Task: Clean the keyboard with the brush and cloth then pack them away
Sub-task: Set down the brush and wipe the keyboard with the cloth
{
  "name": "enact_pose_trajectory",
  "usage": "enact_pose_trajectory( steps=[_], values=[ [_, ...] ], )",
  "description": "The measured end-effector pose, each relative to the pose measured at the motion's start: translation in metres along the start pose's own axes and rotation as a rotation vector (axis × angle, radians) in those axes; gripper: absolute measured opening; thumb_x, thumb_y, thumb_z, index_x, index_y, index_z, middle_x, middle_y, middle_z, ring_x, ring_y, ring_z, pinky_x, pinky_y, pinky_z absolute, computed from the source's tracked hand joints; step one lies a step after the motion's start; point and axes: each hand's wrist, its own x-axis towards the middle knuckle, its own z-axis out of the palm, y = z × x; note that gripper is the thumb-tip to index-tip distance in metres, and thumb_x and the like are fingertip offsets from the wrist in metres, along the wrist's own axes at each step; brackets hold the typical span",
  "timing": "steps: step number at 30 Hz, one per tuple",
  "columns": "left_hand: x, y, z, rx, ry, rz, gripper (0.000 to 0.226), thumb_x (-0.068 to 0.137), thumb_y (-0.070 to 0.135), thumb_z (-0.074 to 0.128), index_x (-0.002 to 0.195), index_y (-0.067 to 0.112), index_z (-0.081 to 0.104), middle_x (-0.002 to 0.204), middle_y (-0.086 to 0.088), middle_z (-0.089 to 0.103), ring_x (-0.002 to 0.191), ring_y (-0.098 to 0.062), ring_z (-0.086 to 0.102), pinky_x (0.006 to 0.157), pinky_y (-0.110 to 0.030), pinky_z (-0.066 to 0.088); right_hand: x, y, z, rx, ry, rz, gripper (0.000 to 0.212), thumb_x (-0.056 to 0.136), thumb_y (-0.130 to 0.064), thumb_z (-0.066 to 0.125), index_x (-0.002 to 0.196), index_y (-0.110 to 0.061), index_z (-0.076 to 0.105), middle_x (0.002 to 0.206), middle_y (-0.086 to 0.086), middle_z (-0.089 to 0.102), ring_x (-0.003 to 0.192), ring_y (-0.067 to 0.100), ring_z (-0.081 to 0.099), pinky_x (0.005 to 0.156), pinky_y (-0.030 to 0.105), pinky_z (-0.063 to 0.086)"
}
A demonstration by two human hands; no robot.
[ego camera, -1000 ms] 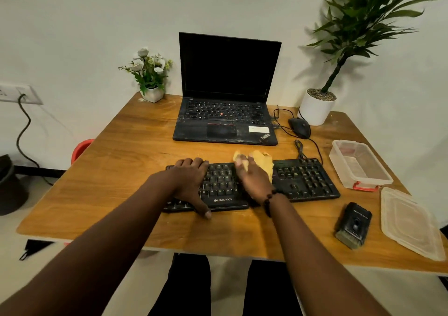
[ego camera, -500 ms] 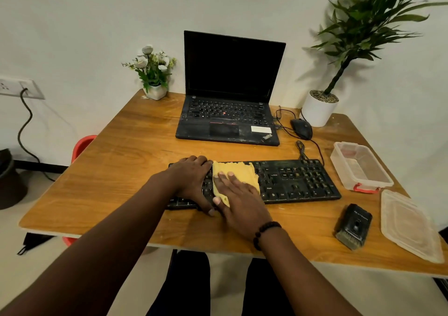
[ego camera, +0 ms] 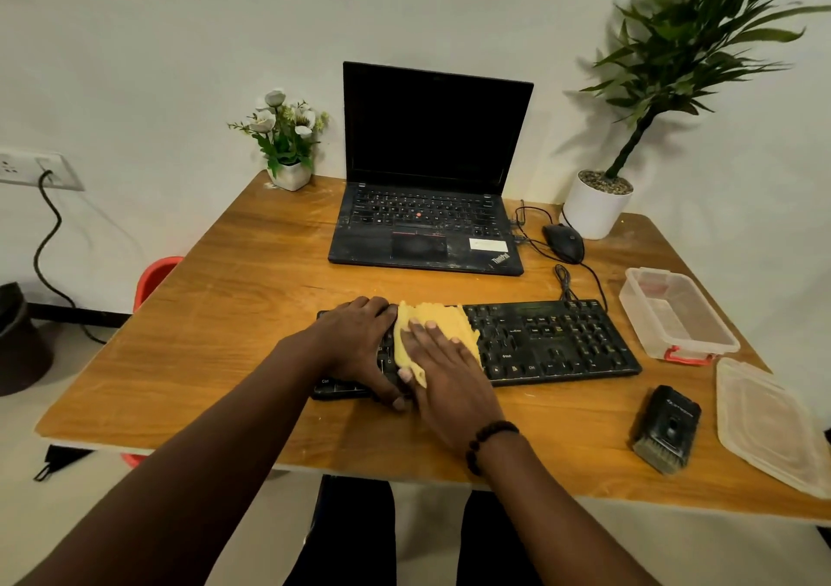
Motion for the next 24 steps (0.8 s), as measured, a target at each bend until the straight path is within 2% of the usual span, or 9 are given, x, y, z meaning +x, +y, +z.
enact_pose_trajectory(
  steps=[5,9,14,16,18,20,21,22,24],
  values=[
    [-0.001,0.003,0.000,-0.016,-0.011,-0.032,0.140,0.056,0.087,0.067,0.159,0.015,0.006,0.164,-0.003,0.011,0.147,-0.025,0.015,0.118,-0.043,0.023,0.050,0.018,-0.011,0.019,-0.011,0.249,0.056,0.103,-0.042,0.017,0.154,-0.020,0.010,0.161,-0.004,0.004,0.148,0.015,-0.005,0.120,0.037,0.000],
    [0.003,0.004,-0.001,-0.016,-0.011,-0.023,0.140,0.055,0.088,0.067,0.158,0.015,0.007,0.164,-0.003,0.013,0.147,-0.025,0.017,0.118,-0.041,0.022,0.063,0.004,-0.006,0.040,-0.009,0.203,0.056,0.103,-0.043,0.017,0.153,-0.020,0.014,0.161,-0.005,0.008,0.148,0.014,-0.002,0.120,0.036,0.002],
    [0.004,0.001,0.001,-0.031,0.043,0.011,0.131,0.061,0.081,0.069,0.158,0.015,0.012,0.159,-0.006,0.023,0.140,-0.025,0.026,0.113,-0.037,0.028,0.017,-0.020,0.001,0.075,0.034,0.077,0.058,0.101,-0.045,0.016,0.154,-0.022,0.005,0.161,-0.005,-0.001,0.147,0.011,-0.008,0.118,0.030,-0.005],
    [0.004,0.001,0.003,-0.030,0.040,0.002,0.130,0.065,0.078,0.070,0.158,0.011,0.009,0.161,-0.009,0.020,0.143,-0.027,0.023,0.115,-0.038,0.026,-0.005,-0.030,0.001,0.169,0.050,0.049,0.055,0.102,-0.044,0.018,0.153,-0.025,0.009,0.161,-0.009,0.002,0.147,0.006,-0.007,0.118,0.027,-0.006],
    [0.002,0.002,0.004,-0.036,0.017,-0.009,0.137,0.063,0.081,0.069,0.158,0.008,0.002,0.164,-0.011,0.011,0.148,-0.031,0.015,0.119,-0.042,0.018,-0.023,-0.039,-0.006,0.443,0.061,0.097,0.049,0.103,-0.042,0.026,0.150,-0.027,0.024,0.158,-0.009,0.020,0.145,0.004,0.011,0.120,0.028,0.011],
    [-0.003,0.002,0.006,-0.094,-0.004,-0.022,0.144,0.060,0.082,0.070,0.158,0.010,-0.007,0.166,-0.010,-0.003,0.151,-0.033,0.002,0.122,-0.045,0.007,-0.028,-0.043,-0.027,0.961,0.110,0.334,0.045,0.101,-0.044,0.032,0.140,-0.025,0.045,0.141,-0.002,0.050,0.127,0.011,0.045,0.098,0.026,0.043],
    [-0.006,0.002,0.006,-0.131,-0.002,-0.024,0.147,0.059,0.082,0.071,0.157,0.011,-0.012,0.166,-0.009,-0.009,0.152,-0.033,-0.005,0.121,-0.047,0.002,-0.026,-0.040,-0.038,1.259,0.149,0.489,0.043,0.100,-0.047,0.034,0.132,-0.024,0.051,0.128,0.002,0.059,0.114,0.016,0.055,0.085,0.028,0.049],
    [-0.010,0.000,0.006,-0.167,-0.001,-0.023,0.148,0.059,0.080,0.072,0.156,0.013,-0.016,0.165,-0.007,-0.015,0.151,-0.032,-0.011,0.121,-0.048,-0.002,-0.023,-0.034,-0.049,1.520,0.207,0.601,0.042,0.098,-0.049,0.037,0.125,-0.022,0.055,0.118,0.004,0.064,0.106,0.020,0.061,0.081,0.032,0.052],
    [-0.021,-0.006,0.006,-0.237,-0.027,-0.031,0.152,0.056,0.079,0.074,0.155,0.017,-0.023,0.163,-0.004,-0.025,0.149,-0.032,-0.022,0.119,-0.050,-0.009,-0.015,-0.017,-0.065,1.816,0.357,0.671,0.045,0.095,-0.051,0.040,0.120,-0.017,0.056,0.106,0.007,0.069,0.098,0.025,0.065,0.086,0.044,0.054]
  ],
)
